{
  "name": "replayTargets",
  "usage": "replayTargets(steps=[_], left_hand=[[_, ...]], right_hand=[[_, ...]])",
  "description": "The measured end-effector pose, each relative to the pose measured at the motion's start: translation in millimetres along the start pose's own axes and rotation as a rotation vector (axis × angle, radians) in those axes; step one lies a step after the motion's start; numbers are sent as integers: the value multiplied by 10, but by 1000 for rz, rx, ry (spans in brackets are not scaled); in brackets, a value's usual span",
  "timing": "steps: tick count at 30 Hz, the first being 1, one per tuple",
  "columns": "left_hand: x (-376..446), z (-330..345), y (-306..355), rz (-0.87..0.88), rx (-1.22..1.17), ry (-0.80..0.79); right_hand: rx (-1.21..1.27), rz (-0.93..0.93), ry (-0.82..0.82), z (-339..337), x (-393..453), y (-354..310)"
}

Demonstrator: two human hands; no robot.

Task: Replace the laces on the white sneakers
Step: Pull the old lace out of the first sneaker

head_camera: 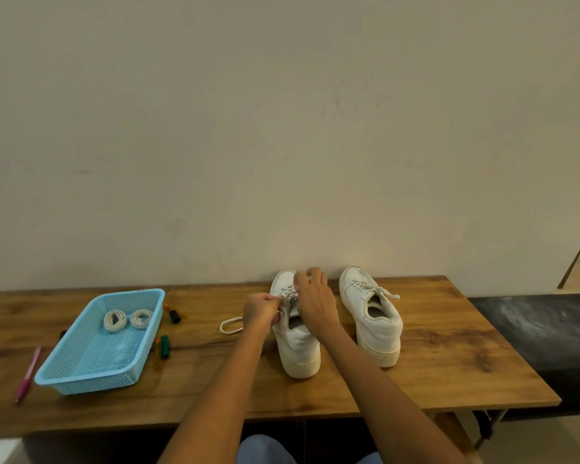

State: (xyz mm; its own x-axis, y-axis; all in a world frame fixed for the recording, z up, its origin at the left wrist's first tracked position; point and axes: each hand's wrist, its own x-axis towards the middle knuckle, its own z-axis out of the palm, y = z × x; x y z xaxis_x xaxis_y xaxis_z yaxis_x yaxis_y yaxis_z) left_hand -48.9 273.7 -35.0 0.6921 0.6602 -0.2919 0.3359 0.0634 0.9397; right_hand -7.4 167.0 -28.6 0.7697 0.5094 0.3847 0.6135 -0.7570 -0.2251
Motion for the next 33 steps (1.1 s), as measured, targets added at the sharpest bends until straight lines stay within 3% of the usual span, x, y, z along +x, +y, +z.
replayTargets(steps=[4,10,15,21,26,28,31,33], left_hand=[[14,-6,-29,-13,-31,-7],[38,17,-44,-17,-27,9],[51,11,-68,-28,-37,12],[59,27,-75,-26,-52,12],[72,16,-88,-51,-78,1],[83,19,-93,-57,-84,5],[101,33,-99,-55,-106,-6],[110,33,-103,-56,-119,-10]], right_hand=[[46,-49,-193,23,36,14],[64,34,109,-19,-49,19],[10,-96,-112,-38,4,-24],[-15,29,130,-22,-49,26],[-9,-98,-150,-51,26,-16],[-21,-98,-94,-28,15,0],[29,124,179,20,-58,32],[27,187,246,19,-73,39]])
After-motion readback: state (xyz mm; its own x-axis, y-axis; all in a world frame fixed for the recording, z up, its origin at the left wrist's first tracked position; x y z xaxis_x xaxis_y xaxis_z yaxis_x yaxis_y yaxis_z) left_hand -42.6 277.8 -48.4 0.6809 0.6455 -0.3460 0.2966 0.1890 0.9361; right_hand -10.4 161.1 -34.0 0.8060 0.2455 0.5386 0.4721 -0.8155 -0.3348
